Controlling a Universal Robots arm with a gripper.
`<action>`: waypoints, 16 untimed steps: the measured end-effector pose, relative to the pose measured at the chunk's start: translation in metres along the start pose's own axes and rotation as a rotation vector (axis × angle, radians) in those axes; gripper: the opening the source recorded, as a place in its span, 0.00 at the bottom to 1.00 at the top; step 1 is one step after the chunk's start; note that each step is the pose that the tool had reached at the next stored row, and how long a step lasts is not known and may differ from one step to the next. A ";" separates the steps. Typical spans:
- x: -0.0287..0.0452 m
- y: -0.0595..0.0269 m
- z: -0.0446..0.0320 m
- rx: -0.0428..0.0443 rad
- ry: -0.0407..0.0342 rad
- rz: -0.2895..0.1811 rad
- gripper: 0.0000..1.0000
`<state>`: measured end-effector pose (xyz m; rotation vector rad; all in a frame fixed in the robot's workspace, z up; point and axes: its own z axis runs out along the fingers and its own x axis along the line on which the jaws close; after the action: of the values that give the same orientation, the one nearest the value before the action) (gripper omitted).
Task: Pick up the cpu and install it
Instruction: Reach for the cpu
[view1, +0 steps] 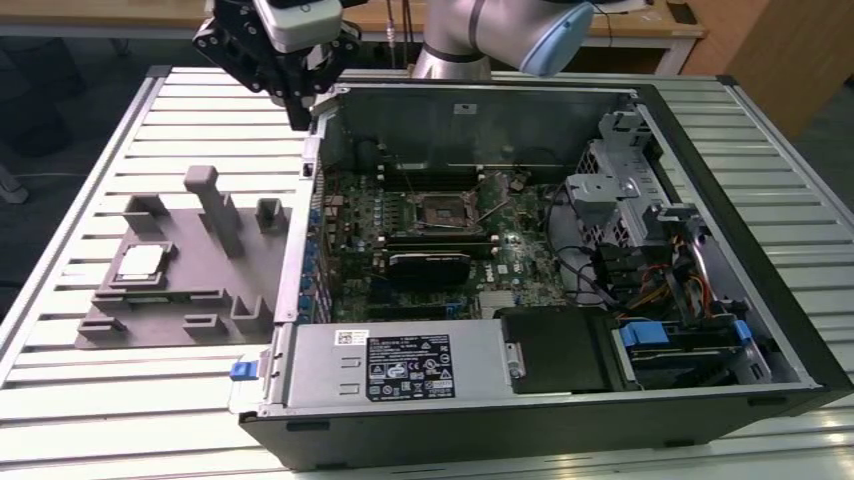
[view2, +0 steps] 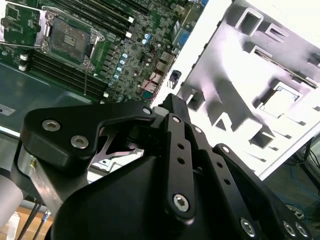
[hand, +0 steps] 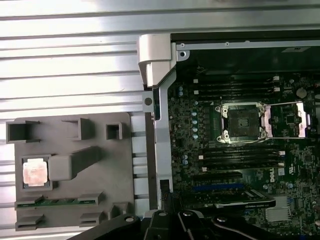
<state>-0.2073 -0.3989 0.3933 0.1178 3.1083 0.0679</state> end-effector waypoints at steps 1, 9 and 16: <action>0.0012 -0.0001 -0.0001 0.0000 0.0001 0.000 0.11; 0.0143 -0.0011 -0.0005 0.0000 -0.0002 0.000 0.11; 0.0253 -0.0019 -0.0009 0.0000 -0.0004 0.000 0.11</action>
<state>-0.2326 -0.3989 0.3933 0.1176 3.1079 0.0678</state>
